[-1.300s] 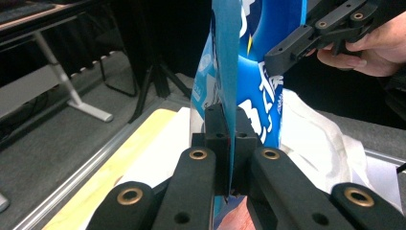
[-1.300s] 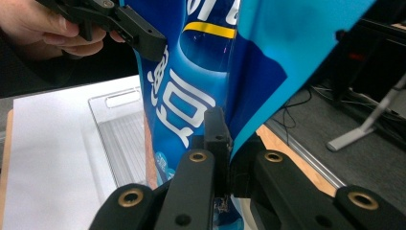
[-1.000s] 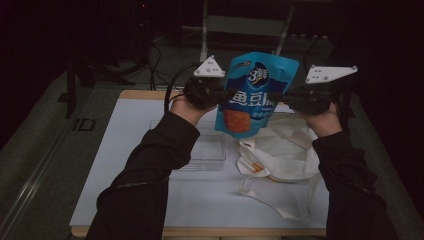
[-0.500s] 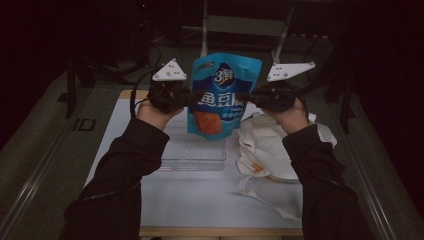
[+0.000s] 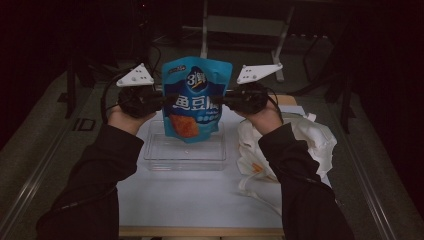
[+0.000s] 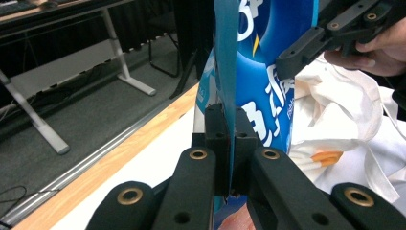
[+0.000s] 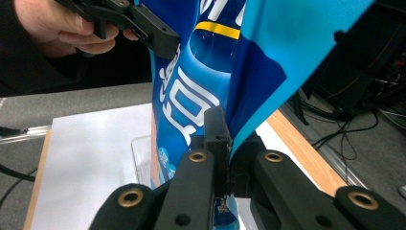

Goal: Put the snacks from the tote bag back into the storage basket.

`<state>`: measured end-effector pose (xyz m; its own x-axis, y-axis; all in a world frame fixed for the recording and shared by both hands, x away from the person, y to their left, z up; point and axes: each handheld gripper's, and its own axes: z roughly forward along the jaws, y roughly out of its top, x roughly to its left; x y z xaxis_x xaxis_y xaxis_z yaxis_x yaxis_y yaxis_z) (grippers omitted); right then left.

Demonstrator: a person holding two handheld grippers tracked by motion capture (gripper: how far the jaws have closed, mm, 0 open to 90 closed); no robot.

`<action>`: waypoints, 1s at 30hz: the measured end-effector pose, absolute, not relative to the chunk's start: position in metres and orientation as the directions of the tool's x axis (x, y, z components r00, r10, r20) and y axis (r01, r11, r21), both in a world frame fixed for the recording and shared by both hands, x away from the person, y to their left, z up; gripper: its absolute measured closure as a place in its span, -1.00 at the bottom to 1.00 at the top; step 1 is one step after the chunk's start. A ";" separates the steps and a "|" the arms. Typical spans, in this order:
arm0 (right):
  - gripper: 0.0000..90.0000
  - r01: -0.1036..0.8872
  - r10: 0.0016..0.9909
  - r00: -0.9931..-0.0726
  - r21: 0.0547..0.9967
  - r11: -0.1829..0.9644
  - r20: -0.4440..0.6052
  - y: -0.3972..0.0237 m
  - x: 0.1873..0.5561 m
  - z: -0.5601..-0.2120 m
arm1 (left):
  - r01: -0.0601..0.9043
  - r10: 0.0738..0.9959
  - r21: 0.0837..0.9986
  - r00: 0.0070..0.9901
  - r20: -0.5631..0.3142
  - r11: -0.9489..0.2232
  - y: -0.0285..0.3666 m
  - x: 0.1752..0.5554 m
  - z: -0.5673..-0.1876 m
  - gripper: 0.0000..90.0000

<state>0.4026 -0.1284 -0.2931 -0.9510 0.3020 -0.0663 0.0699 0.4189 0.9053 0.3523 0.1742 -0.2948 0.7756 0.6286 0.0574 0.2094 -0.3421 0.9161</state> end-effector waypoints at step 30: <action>0.98 0.135 0.296 -0.955 0.866 0.481 -0.016 -0.093 0.411 -0.367 | 0.328 0.641 0.895 0.765 -0.064 -0.302 0.202 0.365 -0.377 1.00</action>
